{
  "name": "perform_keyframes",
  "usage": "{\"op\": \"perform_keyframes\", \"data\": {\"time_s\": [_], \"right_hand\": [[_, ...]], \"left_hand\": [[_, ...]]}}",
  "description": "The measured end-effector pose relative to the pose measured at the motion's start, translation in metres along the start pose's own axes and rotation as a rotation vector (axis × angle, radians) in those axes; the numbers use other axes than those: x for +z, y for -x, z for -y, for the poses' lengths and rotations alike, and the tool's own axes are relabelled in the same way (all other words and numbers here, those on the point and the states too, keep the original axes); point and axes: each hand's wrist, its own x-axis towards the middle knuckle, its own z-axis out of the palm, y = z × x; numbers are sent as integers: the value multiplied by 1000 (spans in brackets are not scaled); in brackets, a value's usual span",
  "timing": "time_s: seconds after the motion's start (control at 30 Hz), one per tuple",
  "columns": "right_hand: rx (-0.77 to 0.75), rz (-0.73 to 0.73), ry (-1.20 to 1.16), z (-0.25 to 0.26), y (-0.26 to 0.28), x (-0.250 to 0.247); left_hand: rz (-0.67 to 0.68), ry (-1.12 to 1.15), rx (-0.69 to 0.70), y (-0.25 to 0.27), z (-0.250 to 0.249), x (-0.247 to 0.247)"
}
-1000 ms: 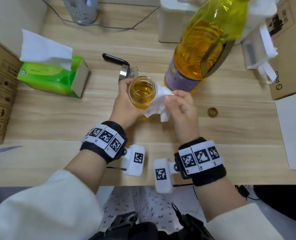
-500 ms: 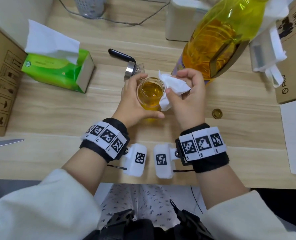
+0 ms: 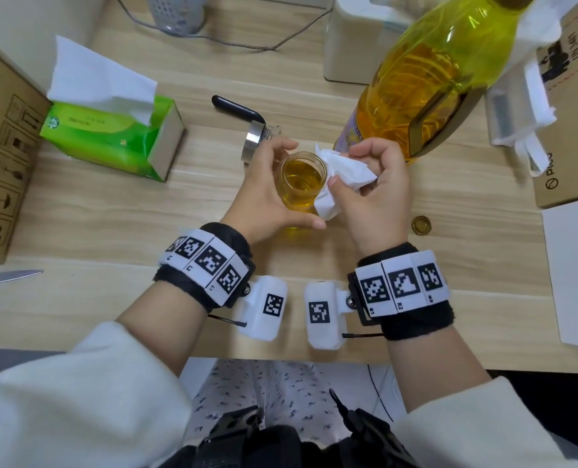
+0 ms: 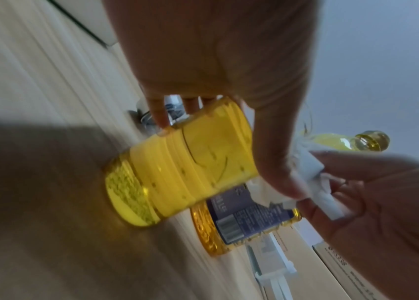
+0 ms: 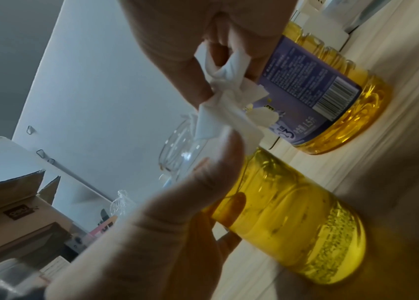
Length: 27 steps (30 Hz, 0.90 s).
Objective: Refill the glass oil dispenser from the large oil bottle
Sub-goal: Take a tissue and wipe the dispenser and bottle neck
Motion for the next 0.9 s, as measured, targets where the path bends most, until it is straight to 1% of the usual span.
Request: {"op": "perform_keyframes", "data": {"time_s": [0.1,0.23,0.33,0.4,0.5,0.6,0.67,0.73,0.83,0.9], "right_hand": [[8,4,-20,-1,-1,-1],[-9,57,30,-2,-10,-4],[-18,154,77,2,-22,-7],[-47,229,103,8,-29,-7],[-101,370,215,18,-37,-1],[-123,507,303,27,-42,8],[-132,565,347,30,-45,10],[-112,534,363,28,-47,4],[-61,366,345,23,-42,-11],[-52,284,351,19,-33,-18]], "left_hand": [[-8,3,-16,0,0,0],[79,5,-44,-1,0,-7],[134,30,-66,-1,-2,-9],[186,-2,-76,-3,-4,-10],[262,-32,-81,-4,-7,-11],[283,-41,-88,-4,-10,-12],[278,-36,-93,-4,-11,-13],[268,-75,-88,-5,-10,-13],[203,-81,-89,-5,-10,-13],[184,-77,-82,-5,-11,-13]]}}
